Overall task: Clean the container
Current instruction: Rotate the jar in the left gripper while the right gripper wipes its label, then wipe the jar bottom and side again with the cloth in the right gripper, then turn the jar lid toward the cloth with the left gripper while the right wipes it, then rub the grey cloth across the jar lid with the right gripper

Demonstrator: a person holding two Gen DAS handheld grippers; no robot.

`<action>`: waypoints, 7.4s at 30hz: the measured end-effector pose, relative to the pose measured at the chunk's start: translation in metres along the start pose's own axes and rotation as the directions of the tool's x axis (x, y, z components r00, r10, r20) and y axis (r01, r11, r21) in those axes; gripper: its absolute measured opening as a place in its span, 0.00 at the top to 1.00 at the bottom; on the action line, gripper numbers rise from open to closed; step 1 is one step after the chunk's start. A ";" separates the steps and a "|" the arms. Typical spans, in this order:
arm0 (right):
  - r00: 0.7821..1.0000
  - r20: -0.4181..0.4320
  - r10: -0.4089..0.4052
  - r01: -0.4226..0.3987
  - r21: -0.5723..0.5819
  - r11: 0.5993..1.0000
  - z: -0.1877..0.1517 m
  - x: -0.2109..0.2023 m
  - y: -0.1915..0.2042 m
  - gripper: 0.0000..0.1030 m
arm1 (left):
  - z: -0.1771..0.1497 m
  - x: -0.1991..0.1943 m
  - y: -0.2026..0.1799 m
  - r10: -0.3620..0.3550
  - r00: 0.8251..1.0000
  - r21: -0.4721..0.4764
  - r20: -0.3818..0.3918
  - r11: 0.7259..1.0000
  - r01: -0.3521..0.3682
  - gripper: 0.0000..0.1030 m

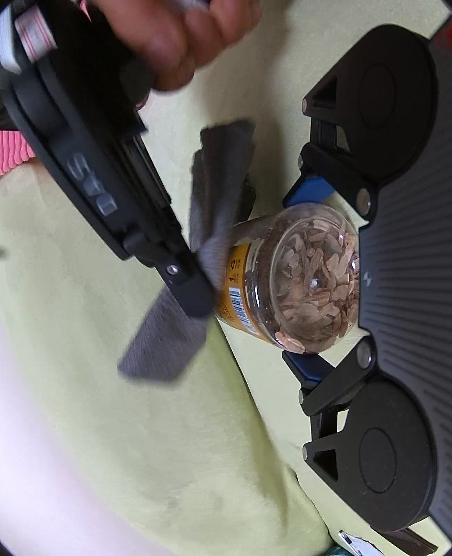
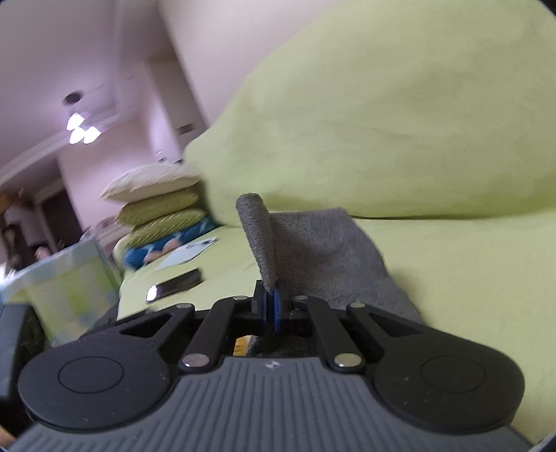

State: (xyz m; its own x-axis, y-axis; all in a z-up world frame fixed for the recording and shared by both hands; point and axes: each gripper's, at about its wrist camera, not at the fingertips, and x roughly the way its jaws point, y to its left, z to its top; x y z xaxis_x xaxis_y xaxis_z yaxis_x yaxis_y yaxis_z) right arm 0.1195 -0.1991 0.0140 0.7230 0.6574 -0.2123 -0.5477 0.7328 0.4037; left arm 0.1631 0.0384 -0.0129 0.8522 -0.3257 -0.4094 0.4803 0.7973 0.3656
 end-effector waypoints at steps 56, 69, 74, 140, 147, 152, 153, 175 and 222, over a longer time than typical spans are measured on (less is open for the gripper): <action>1.000 -0.009 -0.004 0.004 -0.004 1.000 -0.003 -0.008 0.010 0.97 | -0.003 0.017 0.054 -0.173 0.984 -0.520 0.035 0.838 0.166 0.18; 0.993 -0.049 0.105 -0.109 -0.091 0.990 -0.007 -0.008 0.031 0.98 | -0.006 -0.001 0.003 -0.002 1.000 -0.005 0.002 1.000 0.002 0.18; 1.000 0.008 0.003 -0.003 -0.036 0.999 -0.004 -0.008 0.011 0.99 | -0.005 -0.001 0.006 -0.008 1.000 -0.033 -0.004 0.999 0.008 0.18; 0.999 0.005 0.047 -0.046 0.251 0.967 -0.004 -0.012 -0.024 0.97 | 0.030 0.003 0.013 -0.015 1.000 -0.161 0.010 0.987 0.017 0.18; 0.996 -0.032 0.080 -0.069 0.268 0.961 -0.007 -0.007 -0.021 0.97 | 0.040 -0.011 0.018 -0.078 0.993 -0.172 -0.091 0.983 0.061 0.18; 1.000 -0.009 0.001 0.002 0.239 0.971 -0.007 -0.010 -0.021 0.97 | 0.040 0.004 0.011 -0.066 0.993 -0.182 -0.102 0.982 0.046 0.18; 1.000 0.004 -0.017 0.016 0.234 0.972 -0.006 -0.012 -0.022 0.97 | 0.039 0.008 0.010 -0.060 0.994 -0.189 -0.096 0.981 0.041 0.18; 0.994 0.062 0.092 -0.098 0.116 0.988 0.001 -0.022 0.007 0.97 | 0.001 -0.012 0.020 -0.063 0.998 -0.284 0.015 0.957 0.065 0.17; 0.967 -0.245 0.075 -0.072 0.020 0.997 0.011 -0.011 0.052 0.96 | -0.009 -0.014 0.022 -0.079 0.997 -0.248 0.021 0.965 0.081 0.18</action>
State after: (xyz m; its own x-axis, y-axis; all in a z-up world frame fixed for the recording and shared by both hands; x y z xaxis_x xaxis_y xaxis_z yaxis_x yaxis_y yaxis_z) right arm 0.0875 -0.1706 0.0467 0.5551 0.7333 -0.3926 -0.5900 0.6798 0.4356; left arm 0.1600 0.0652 -0.0065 0.8158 -0.3979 -0.4197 0.4818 0.8690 0.1126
